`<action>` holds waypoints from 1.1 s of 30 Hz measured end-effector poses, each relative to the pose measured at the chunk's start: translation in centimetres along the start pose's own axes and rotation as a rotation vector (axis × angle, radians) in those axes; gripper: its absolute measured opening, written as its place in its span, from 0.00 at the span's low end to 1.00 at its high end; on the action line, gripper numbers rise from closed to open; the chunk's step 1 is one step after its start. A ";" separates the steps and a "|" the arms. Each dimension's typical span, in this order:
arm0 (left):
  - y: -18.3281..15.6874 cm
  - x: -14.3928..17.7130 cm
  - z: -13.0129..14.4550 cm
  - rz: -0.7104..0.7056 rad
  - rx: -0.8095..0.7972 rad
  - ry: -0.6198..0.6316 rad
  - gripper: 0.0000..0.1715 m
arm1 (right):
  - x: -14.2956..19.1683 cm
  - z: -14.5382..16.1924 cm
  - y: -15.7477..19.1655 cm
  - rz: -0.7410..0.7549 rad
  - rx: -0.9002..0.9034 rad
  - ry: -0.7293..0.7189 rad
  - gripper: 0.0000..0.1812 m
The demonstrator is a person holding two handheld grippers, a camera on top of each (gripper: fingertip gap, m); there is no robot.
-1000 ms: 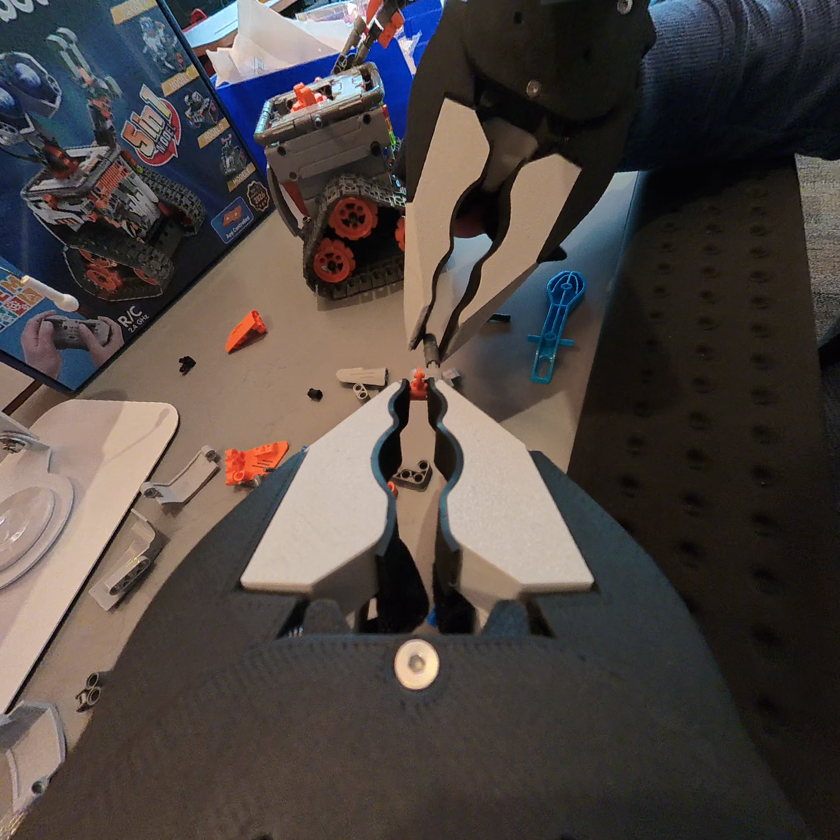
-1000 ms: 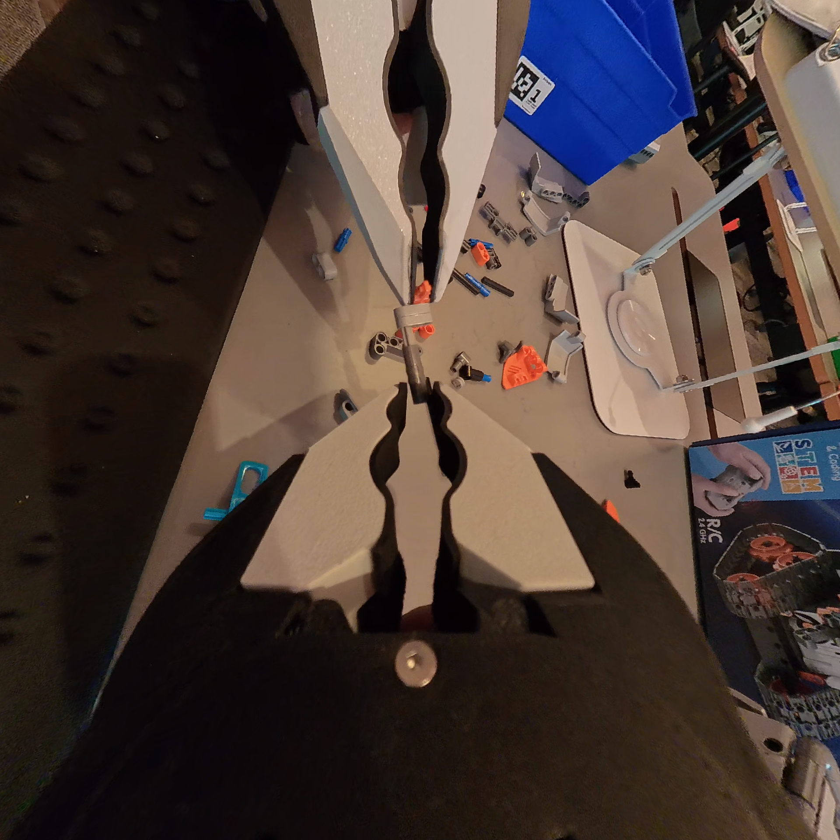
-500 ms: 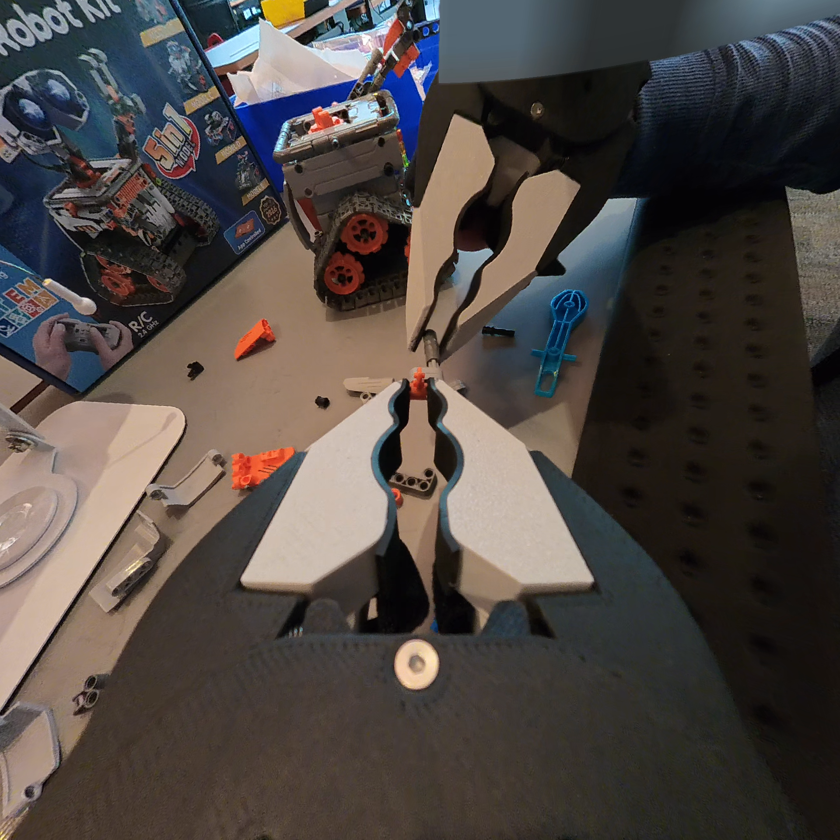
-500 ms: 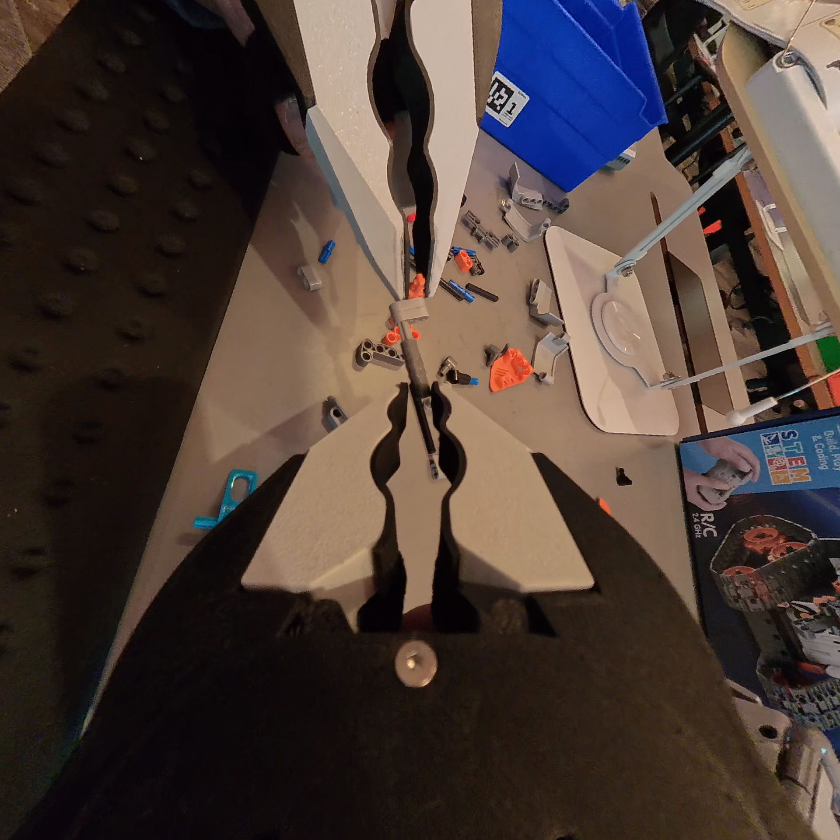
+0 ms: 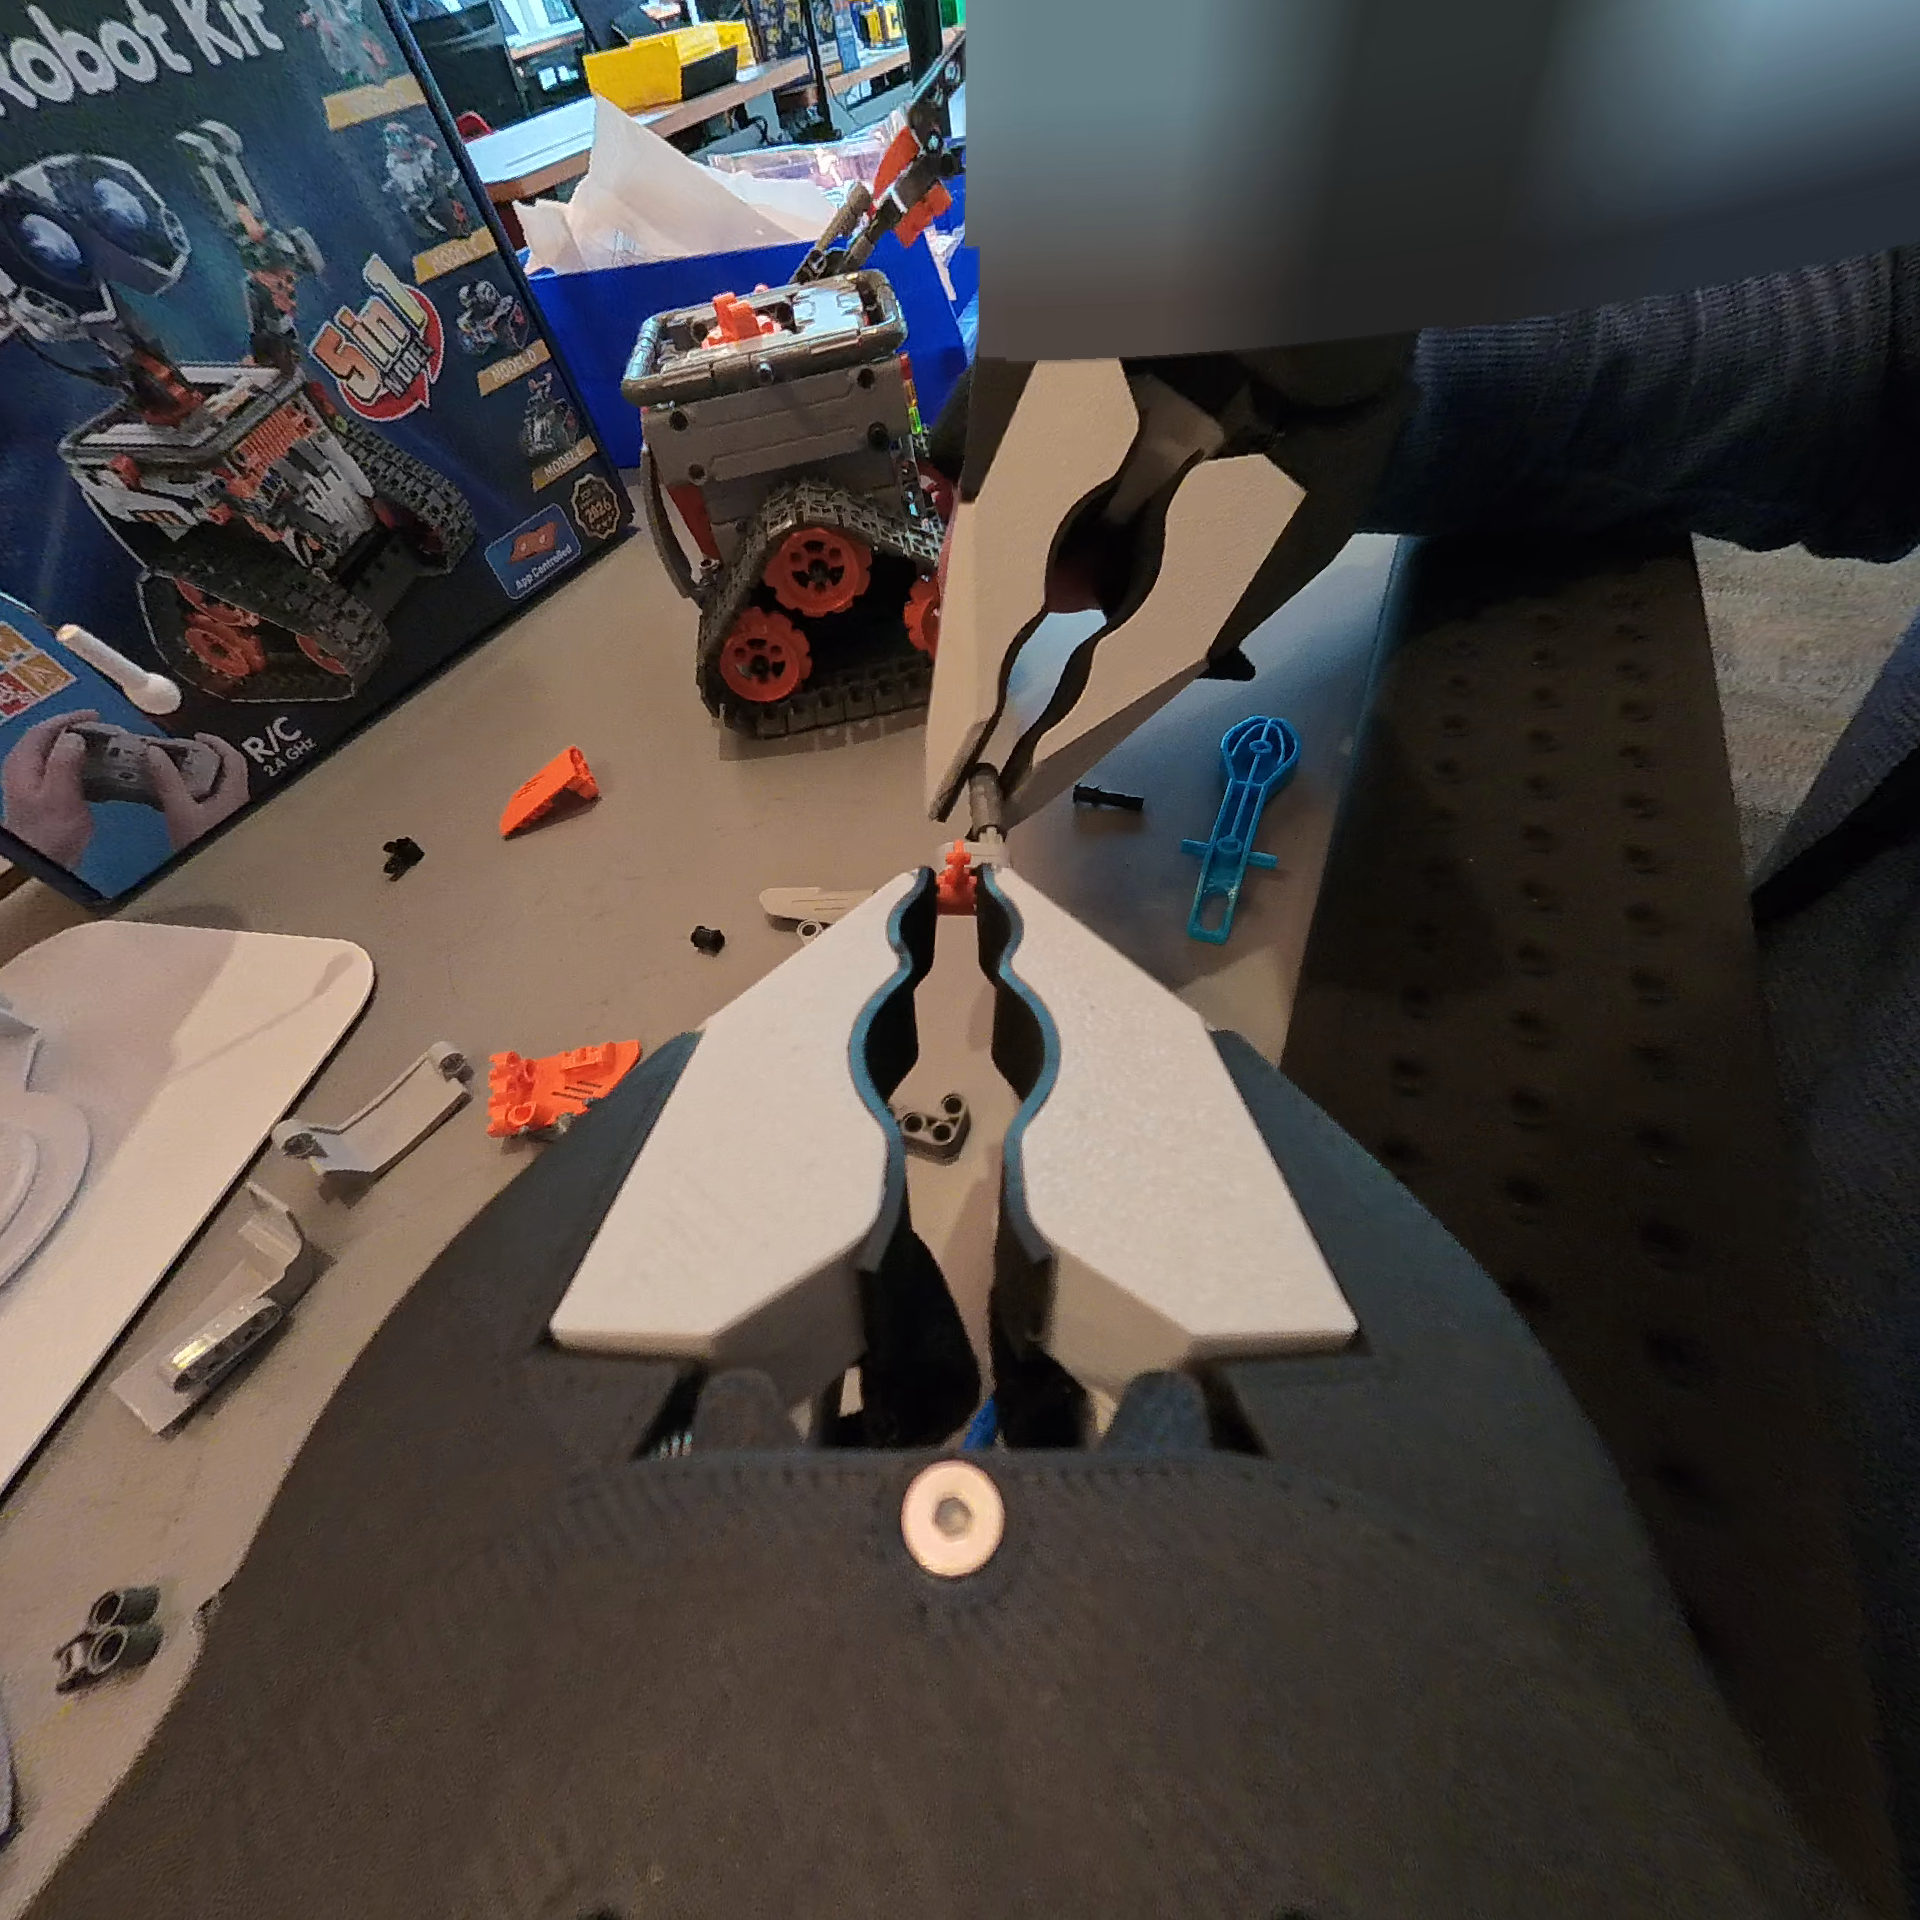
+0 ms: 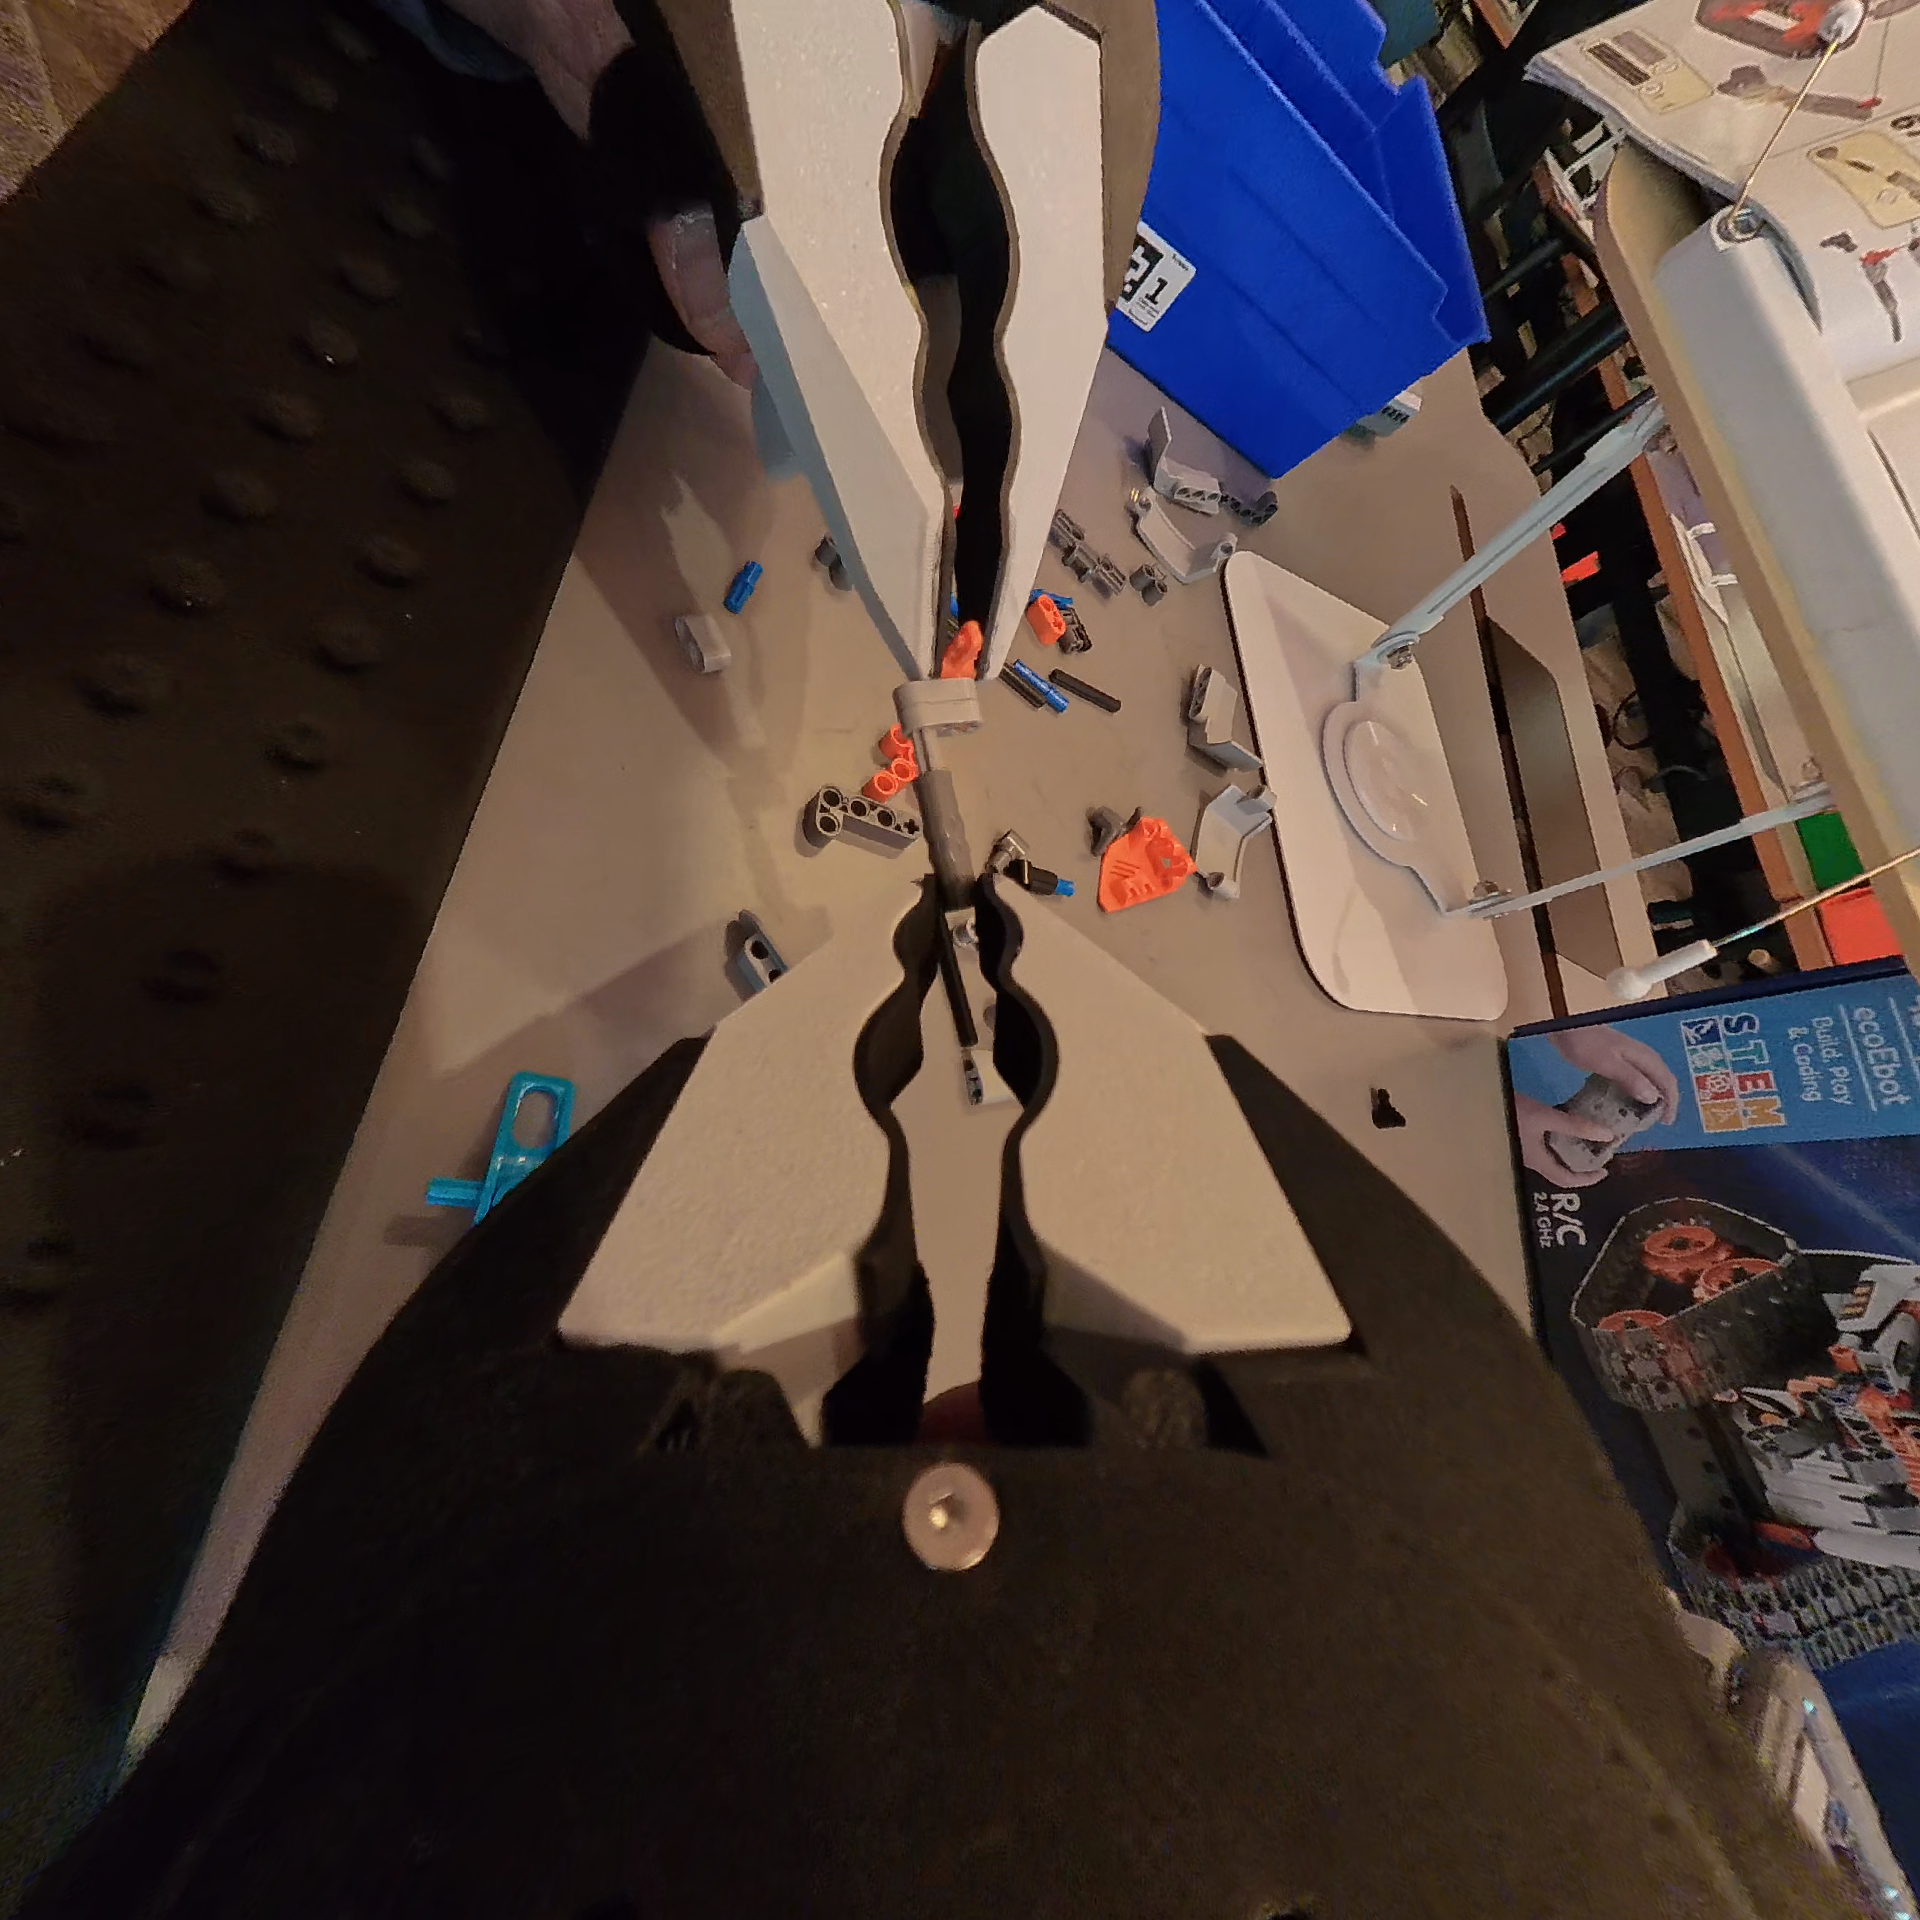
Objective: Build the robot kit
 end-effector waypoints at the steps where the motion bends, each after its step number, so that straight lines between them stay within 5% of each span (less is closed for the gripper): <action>1: -0.1 0.0 -0.1 0.011 0.007 -0.005 0.03 | 0.0 0.0 0.1 -0.008 0.005 0.000 0.02; 10: -0.4 0.4 0.0 0.023 0.004 -0.016 0.15 | 0.6 -0.4 -0.1 -0.091 -0.118 -0.103 0.02; 33: -1.2 0.4 -0.9 0.020 -0.044 -0.062 0.08 | 0.6 -1.2 0.8 -0.074 -0.054 -0.085 0.01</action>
Point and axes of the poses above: each gripper's, where its closed fingertips meet, x back along the fingers, z out of its underside, y = z × x across the jaws, the point moved 2 cm from there along x, back along the fingers, and after that the axes turned 6 degrees about y, right-handed, at the moved point
